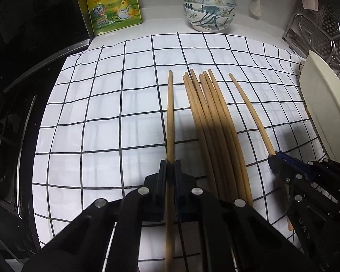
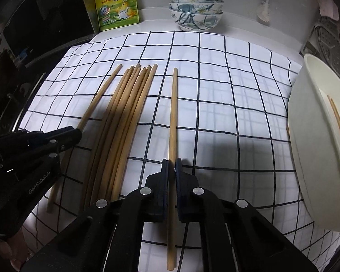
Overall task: Organize utensils
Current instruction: 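Carry both held chopsticks up and over the basin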
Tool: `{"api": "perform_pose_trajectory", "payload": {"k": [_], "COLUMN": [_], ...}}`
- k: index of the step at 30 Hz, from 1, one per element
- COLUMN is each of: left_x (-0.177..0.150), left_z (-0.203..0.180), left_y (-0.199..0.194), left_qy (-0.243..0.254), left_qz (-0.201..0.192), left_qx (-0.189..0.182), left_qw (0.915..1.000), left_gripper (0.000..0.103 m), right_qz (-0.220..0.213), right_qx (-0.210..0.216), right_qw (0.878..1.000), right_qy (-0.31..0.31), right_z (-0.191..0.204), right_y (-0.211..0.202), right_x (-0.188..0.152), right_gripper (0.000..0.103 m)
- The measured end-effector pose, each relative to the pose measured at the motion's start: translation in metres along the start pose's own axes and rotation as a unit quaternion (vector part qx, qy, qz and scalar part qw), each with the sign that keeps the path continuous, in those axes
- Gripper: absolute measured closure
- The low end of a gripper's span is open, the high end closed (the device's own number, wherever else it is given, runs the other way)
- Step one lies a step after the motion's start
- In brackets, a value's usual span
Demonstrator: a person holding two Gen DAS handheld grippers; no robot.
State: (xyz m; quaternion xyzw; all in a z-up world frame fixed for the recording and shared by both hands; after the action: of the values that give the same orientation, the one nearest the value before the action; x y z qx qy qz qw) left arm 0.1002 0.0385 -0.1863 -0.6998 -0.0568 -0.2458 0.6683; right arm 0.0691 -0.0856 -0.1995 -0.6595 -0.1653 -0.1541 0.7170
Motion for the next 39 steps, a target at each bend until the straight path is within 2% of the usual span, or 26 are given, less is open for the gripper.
{"api": "perform_pose_trajectory", "payload": {"k": [3,8,17,22,27,39], "left_x": [0.002,0.010,0.032,0.047,0.062,0.103], "left_z": [0.002,0.004,-0.002,-0.013,-0.040,-0.158], "left_y": [-0.004,-0.022,-0.066,-0.090,-0.108,-0.123], "left_qy": [-0.007,-0.011,-0.025,-0.032,-0.025,0.031], "left_qz": [0.004,-0.012,-0.051,-0.073,-0.091,-0.120], "left_qx": [-0.005,-0.009,-0.004,-0.001,-0.007,-0.072], "left_qw": [1.0000,0.9998,0.9983,0.9968,0.9955,0.9896], "left_gripper": [0.096,0.096,0.096,0.096,0.096,0.096], "right_qz": [0.001,-0.006,-0.043,-0.067,-0.094,-0.121], "right_qx": [0.011,0.031,0.072,0.088,0.080,0.029], "right_qw": [1.000,0.999,0.996,0.993,0.991,0.986], "right_qy": [0.016,0.036,0.036,0.040,0.052,0.111], "right_z": [-0.005,-0.012,-0.014,-0.032,-0.070,-0.201], "right_y": [-0.004,-0.021,-0.071,-0.100,-0.125,-0.154], "right_x": [0.001,0.007,0.024,0.033,0.040,0.035], "right_gripper": [0.097,0.097,0.097,0.097,0.097,0.097]}}
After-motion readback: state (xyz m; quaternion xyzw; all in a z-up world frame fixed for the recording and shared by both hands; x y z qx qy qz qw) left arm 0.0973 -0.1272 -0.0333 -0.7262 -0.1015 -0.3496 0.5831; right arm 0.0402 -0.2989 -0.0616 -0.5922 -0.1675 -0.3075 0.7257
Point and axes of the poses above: each gripper's, at about its wrist camera, not at the fingertips, and y roughly the way its jaws point, z to its left, x to its top, the point moved 3 cm from there along y, roughly the way its jaws point, and after that the axes turned 4 degrees about y, right-handed, at the moved point
